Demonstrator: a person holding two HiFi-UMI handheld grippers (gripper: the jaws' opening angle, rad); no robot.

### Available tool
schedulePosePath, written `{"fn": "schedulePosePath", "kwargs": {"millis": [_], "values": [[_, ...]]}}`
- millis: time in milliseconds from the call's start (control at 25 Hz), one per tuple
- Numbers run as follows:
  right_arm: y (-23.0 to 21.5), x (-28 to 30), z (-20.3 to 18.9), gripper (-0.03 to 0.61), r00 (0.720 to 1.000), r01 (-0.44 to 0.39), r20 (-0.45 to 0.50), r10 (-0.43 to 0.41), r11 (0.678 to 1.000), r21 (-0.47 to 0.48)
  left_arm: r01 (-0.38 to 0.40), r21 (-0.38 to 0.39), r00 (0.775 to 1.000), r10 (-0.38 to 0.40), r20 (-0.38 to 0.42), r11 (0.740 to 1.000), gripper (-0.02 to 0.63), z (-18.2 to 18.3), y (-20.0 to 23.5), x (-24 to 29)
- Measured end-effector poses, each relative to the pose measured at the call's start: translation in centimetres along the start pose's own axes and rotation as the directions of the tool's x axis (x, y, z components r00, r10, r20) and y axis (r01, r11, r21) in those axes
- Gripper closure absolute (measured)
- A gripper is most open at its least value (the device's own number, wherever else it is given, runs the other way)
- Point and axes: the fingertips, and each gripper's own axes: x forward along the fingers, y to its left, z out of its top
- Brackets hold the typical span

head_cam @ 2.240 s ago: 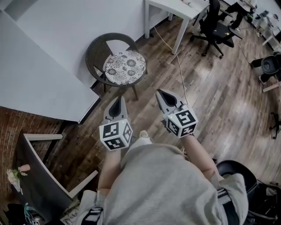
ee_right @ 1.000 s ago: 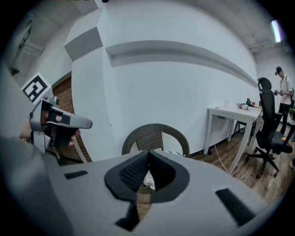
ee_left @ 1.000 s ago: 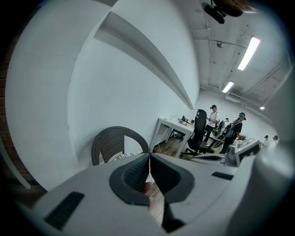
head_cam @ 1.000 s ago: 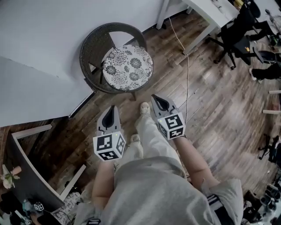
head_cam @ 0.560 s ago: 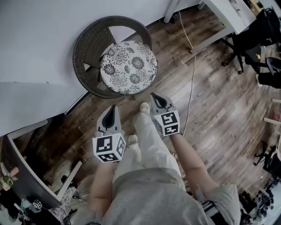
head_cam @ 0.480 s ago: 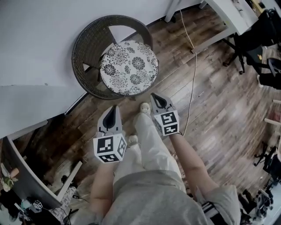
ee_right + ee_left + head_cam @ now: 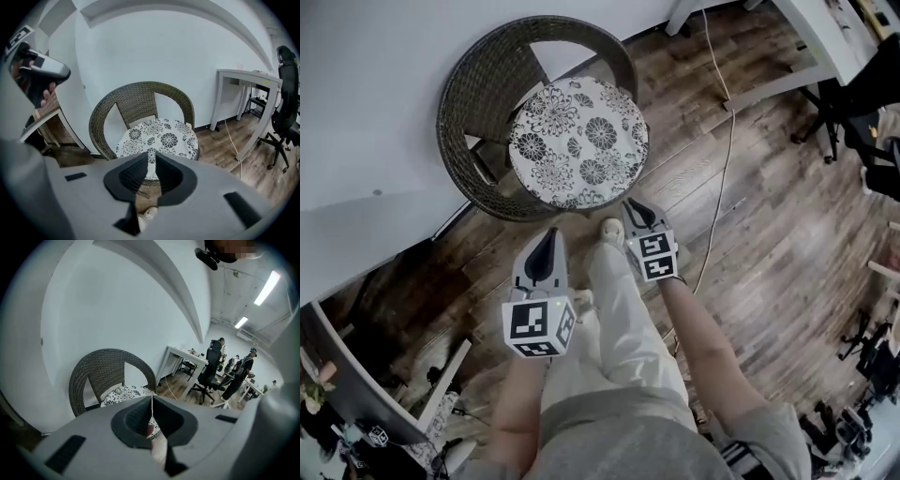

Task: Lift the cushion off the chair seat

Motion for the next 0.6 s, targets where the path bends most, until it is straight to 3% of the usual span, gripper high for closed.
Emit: {"fn": "schedulePosePath", "kwargs": {"millis": [600], "values": [[-2.5,8.7,-7.2,0.406,0.985,-0.041,-0.167,0.038,0.999,-0.014,-0.004,-0.021,0.998,0.003,-0.069,1.0,0.604,-3.8,0.3,4.5]]}}
